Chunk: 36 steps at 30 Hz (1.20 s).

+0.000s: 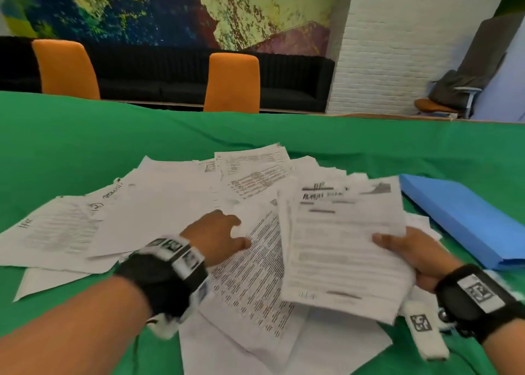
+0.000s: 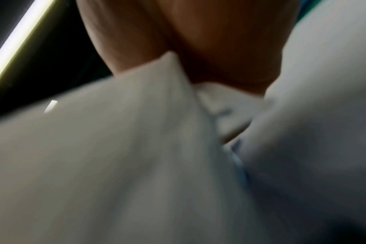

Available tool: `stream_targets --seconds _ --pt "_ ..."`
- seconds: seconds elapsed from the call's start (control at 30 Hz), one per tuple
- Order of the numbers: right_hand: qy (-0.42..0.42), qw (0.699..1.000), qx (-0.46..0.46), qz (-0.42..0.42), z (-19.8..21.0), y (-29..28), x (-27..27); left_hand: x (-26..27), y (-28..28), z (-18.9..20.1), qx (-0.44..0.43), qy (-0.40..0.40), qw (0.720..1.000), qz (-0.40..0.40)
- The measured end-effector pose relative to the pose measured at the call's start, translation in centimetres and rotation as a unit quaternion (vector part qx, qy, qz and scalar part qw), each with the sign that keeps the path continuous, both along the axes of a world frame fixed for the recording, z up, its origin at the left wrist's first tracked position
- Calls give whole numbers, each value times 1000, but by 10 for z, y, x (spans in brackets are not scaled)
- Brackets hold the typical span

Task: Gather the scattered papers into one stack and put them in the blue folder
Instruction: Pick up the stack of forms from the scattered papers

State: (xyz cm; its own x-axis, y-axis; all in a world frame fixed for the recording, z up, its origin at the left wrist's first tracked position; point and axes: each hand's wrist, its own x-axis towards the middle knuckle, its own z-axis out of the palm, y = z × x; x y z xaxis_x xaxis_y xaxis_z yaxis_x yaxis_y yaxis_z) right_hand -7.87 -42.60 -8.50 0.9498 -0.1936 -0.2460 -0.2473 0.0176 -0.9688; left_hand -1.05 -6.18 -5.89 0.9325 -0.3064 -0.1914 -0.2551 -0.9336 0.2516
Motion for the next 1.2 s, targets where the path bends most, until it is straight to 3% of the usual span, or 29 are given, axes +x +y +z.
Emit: stream_targets --seconds 0.2,0.27,0.33,0.4,0.43,0.47,0.53,0.6,0.7,0.73,0.77,0.83,0.9,0.93,1.0,1.07,1.2 --pt "38 997 71 13 -32 31 -9 59 -30 -36 -46 74 991 97" --pt "36 995 94 17 -32 35 -11 65 -30 -32 -134 93 980 117" --pt "25 991 126 30 -30 37 -12 61 -28 -23 -316 127 930 136" --pt "2 988 150 41 -27 42 -13 45 -30 -13 -519 231 811 141" --pt "-9 987 155 46 -25 47 -13 34 -34 -8 -576 279 760 111" --pt "-22 986 156 52 -22 52 -13 24 -38 -4 -597 300 742 63" --pt "-56 986 146 57 -17 63 -12 10 -48 1 -592 280 755 9" --pt "-97 985 138 34 -13 67 -9 9 -55 7 -604 253 756 21" --pt "-93 971 217 33 -11 53 -7 14 -63 17 -639 276 718 10" --pt "-77 968 235 35 -9 44 -7 18 -67 21 -633 283 720 2" --pt "-63 969 238 32 -7 34 -8 25 -72 24 -608 274 745 4" --pt "-43 974 222 8 -5 9 -12 49 -82 23 -510 211 833 37" --pt "-30 980 193 -29 -7 -12 -18 79 -89 13 -340 66 936 68" --pt "-24 985 167 -45 -8 -18 -22 93 -91 5 -246 2 967 68" --pt "-8 989 119 -87 -17 -22 -30 117 -95 -14 -96 -25 993 65" --pt "9 989 100 -111 -26 -24 -33 136 -103 -33 -16 -23 998 60" --pt "5 983 119 -137 -22 -24 -32 149 -124 -41 8 -4 998 64"
